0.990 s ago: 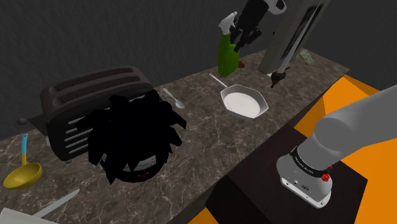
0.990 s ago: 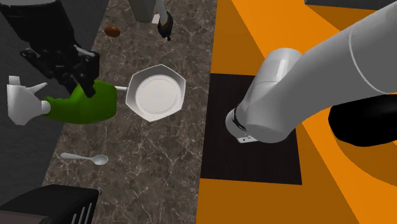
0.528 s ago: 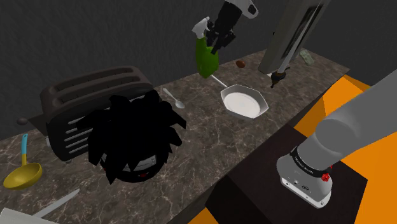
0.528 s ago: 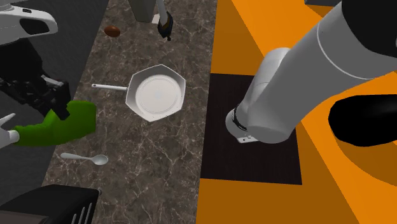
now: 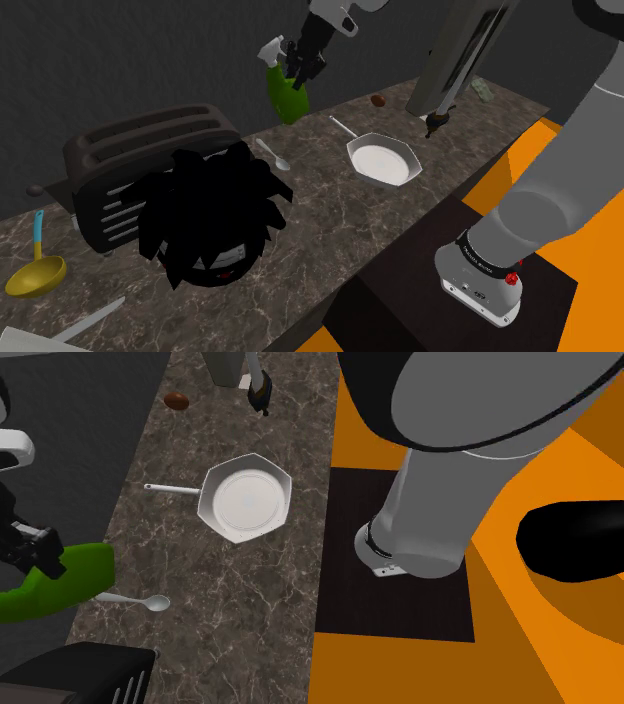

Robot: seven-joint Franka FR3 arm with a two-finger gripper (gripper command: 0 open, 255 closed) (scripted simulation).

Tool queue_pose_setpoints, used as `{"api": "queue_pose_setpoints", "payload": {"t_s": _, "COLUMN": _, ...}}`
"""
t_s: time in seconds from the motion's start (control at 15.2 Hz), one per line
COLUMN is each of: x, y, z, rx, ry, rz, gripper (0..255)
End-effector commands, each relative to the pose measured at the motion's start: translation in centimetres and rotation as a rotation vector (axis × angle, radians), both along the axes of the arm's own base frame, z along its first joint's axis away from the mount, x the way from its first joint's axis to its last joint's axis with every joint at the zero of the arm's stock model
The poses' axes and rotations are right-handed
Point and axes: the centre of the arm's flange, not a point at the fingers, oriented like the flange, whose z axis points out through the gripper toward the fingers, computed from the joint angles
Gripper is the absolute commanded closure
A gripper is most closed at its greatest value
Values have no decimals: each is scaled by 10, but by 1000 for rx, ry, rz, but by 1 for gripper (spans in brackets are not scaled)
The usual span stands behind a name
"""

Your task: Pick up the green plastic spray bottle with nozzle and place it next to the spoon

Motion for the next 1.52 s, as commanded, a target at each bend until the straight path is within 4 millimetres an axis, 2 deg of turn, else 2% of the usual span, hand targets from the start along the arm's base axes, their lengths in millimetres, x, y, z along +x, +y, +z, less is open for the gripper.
{"api": "queue_pose_setpoints", "payload": {"t_s": 0.0, "x": 20, "y": 13, "z": -9, "rx": 0, "ry": 0, "rz": -1, "gripper": 255}}
{"api": "queue_pose_setpoints", "payload": {"t_s": 0.86, "x": 152, "y": 104, "z": -65, "rx": 0, "ry": 0, "rz": -1, "gripper": 255}}
{"api": "queue_pose_setpoints", "payload": {"t_s": 1.45, "x": 152, "y": 104, "z": -113, "rx": 0, "ry": 0, "rz": -1, "gripper": 255}}
